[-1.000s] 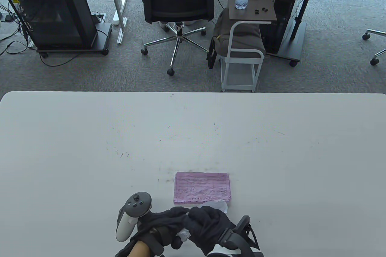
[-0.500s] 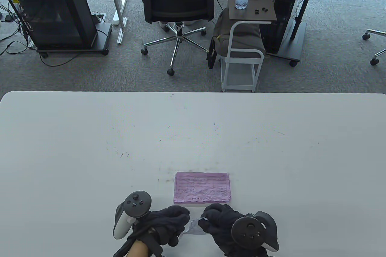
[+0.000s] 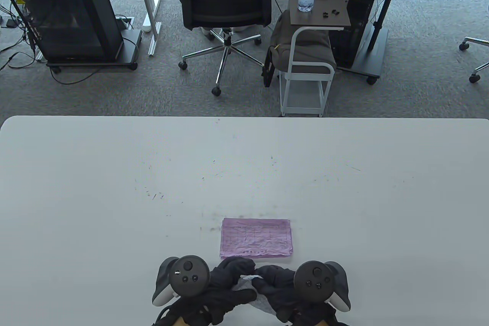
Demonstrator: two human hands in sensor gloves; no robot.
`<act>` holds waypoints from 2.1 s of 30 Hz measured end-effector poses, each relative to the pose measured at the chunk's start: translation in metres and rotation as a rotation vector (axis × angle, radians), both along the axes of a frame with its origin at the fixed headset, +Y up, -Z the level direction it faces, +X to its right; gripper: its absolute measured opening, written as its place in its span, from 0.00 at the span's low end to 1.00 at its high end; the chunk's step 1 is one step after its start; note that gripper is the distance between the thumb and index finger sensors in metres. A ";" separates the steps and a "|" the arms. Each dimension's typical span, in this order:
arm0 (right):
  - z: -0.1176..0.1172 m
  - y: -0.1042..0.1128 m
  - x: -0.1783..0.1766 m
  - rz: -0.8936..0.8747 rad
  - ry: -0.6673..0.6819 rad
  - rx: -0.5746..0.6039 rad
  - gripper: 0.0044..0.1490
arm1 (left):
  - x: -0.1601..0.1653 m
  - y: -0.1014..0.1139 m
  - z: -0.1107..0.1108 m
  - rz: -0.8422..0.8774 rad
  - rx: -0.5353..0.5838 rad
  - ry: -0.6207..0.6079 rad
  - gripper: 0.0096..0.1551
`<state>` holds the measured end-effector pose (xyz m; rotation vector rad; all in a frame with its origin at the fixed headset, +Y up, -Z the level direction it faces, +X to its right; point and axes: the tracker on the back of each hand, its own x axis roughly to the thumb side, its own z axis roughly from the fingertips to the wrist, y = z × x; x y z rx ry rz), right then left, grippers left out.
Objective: Flatten crumpled invoices and stack
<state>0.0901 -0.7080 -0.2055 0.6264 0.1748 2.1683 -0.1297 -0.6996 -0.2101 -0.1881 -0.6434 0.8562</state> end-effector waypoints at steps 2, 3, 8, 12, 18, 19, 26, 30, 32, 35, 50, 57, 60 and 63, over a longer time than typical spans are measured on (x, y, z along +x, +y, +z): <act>-0.002 -0.002 0.001 -0.031 0.009 -0.015 0.23 | -0.006 0.003 -0.001 0.046 0.036 0.044 0.24; -0.003 -0.003 0.000 -0.058 0.032 -0.030 0.23 | -0.009 0.003 -0.001 0.069 0.027 0.049 0.24; -0.006 -0.009 -0.002 -0.019 0.125 -0.102 0.25 | -0.021 0.004 -0.002 0.146 0.031 0.119 0.23; -0.010 -0.008 0.006 -0.052 0.074 -0.079 0.27 | -0.029 -0.001 -0.006 0.147 0.016 0.182 0.22; -0.015 -0.009 0.022 -0.065 0.002 -0.115 0.28 | -0.041 -0.015 -0.013 0.170 -0.068 0.276 0.22; -0.016 -0.010 0.025 -0.059 -0.020 -0.120 0.28 | -0.041 -0.020 -0.015 0.147 -0.087 0.279 0.22; -0.020 -0.030 0.024 0.338 -0.123 -0.115 0.25 | -0.028 -0.048 -0.022 -0.239 -0.255 0.138 0.23; -0.022 -0.047 0.015 0.580 -0.091 -0.145 0.25 | -0.019 -0.056 -0.020 -0.426 -0.272 0.140 0.29; -0.023 -0.052 0.011 0.669 -0.069 -0.145 0.25 | -0.019 -0.054 -0.020 -0.487 -0.219 0.152 0.35; -0.023 -0.054 0.005 0.727 -0.048 -0.126 0.25 | -0.015 -0.052 -0.019 -0.510 -0.155 0.062 0.36; -0.022 -0.053 -0.001 0.721 -0.011 -0.076 0.30 | 0.017 -0.082 -0.014 -0.925 -0.275 -0.106 0.37; -0.026 -0.051 0.023 0.633 -0.120 -0.163 0.31 | 0.009 -0.087 -0.015 -0.949 -0.437 -0.071 0.43; -0.028 -0.052 0.034 0.621 -0.183 -0.182 0.29 | 0.007 -0.088 -0.016 -0.959 -0.461 -0.061 0.46; -0.028 -0.055 0.045 0.689 -0.240 -0.168 0.28 | 0.006 -0.088 -0.015 -0.961 -0.467 -0.059 0.48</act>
